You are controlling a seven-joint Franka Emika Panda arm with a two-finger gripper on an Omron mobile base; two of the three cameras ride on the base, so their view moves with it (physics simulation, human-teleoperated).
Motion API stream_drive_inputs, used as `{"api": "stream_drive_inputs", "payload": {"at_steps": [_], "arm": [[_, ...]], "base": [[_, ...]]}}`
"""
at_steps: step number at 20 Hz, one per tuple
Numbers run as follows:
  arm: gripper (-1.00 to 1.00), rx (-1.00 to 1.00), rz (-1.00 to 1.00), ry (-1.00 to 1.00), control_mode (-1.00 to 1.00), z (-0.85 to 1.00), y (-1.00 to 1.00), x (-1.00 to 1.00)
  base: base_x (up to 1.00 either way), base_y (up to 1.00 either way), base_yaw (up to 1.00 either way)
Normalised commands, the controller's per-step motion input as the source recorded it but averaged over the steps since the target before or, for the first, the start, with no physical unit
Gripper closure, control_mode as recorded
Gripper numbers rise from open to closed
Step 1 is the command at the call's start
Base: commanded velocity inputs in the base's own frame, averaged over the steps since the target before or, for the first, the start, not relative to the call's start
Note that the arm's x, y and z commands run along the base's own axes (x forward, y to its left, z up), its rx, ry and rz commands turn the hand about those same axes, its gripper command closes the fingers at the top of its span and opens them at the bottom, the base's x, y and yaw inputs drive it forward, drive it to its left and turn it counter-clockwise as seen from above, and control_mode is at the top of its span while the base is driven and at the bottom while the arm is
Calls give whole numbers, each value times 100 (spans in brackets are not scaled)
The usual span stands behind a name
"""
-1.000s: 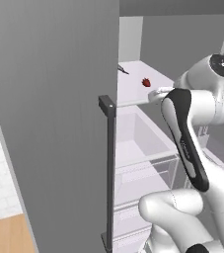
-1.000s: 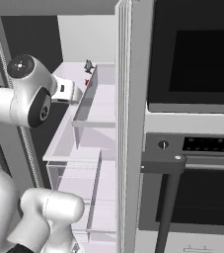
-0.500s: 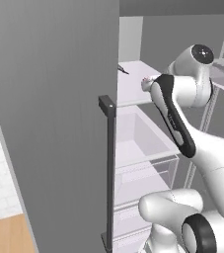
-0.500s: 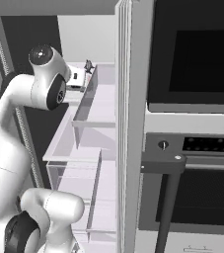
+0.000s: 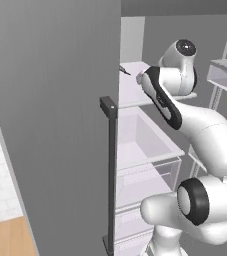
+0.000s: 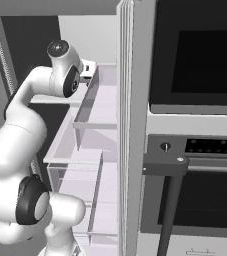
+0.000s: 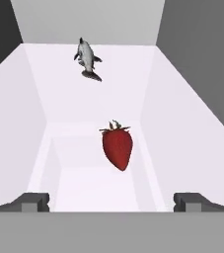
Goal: Take the strawberry from the fridge and place it on top of the pancake, located on the dining counter.
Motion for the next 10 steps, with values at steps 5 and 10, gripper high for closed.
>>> {"api": "stream_drive_inputs", "payload": {"at_steps": [5,10], "arm": [[-100,0,0,0,-100,-8,-2,57],[-100,0,0,4,-100,-23,-2,54]], "base": [[0,0,0],[0,0,0]]}}
